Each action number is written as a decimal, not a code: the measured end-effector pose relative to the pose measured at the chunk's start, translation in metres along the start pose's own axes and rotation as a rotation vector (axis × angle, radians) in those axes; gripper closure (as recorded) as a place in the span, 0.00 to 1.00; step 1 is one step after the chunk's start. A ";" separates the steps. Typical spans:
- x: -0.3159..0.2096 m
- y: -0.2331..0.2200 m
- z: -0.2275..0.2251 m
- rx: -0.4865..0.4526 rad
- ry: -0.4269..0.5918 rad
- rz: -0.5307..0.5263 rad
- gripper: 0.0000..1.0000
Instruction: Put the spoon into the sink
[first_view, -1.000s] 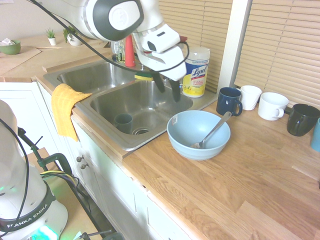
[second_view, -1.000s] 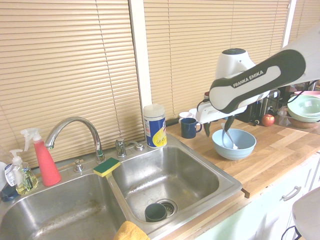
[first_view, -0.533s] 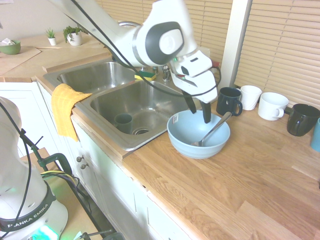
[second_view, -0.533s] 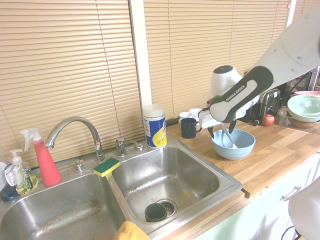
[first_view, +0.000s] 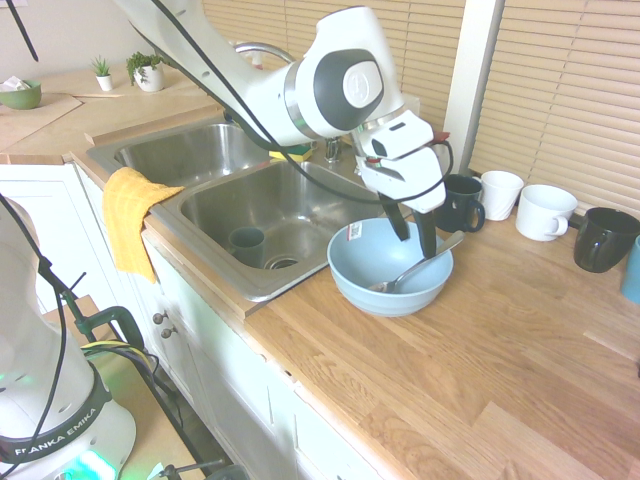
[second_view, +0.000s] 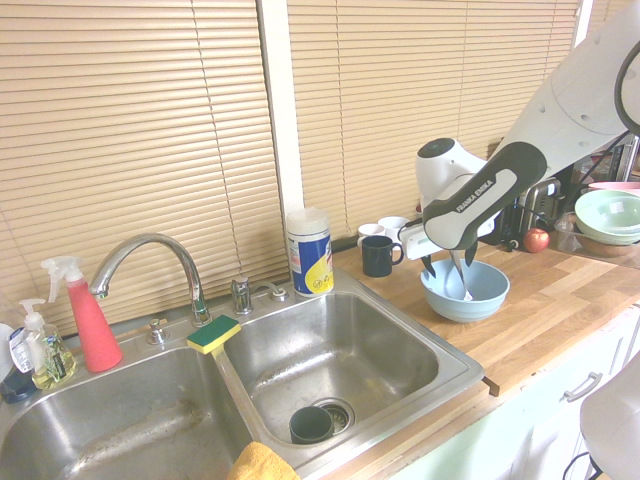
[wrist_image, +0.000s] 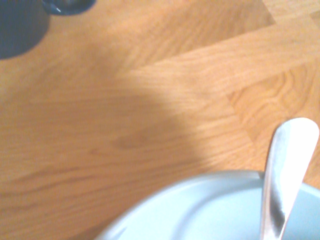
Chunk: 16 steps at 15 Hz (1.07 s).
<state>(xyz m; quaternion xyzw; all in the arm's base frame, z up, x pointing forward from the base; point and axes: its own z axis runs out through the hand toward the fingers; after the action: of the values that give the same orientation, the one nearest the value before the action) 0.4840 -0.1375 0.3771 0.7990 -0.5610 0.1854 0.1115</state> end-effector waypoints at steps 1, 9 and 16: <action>0.001 0.001 0.003 -0.006 -0.003 0.002 1.00; 0.010 0.013 0.019 -0.031 -0.015 0.027 1.00; 0.005 0.012 0.032 -0.045 -0.031 0.010 1.00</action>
<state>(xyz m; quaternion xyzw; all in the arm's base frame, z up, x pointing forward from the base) 0.4799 -0.1580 0.3495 0.7963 -0.5708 0.1609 0.1196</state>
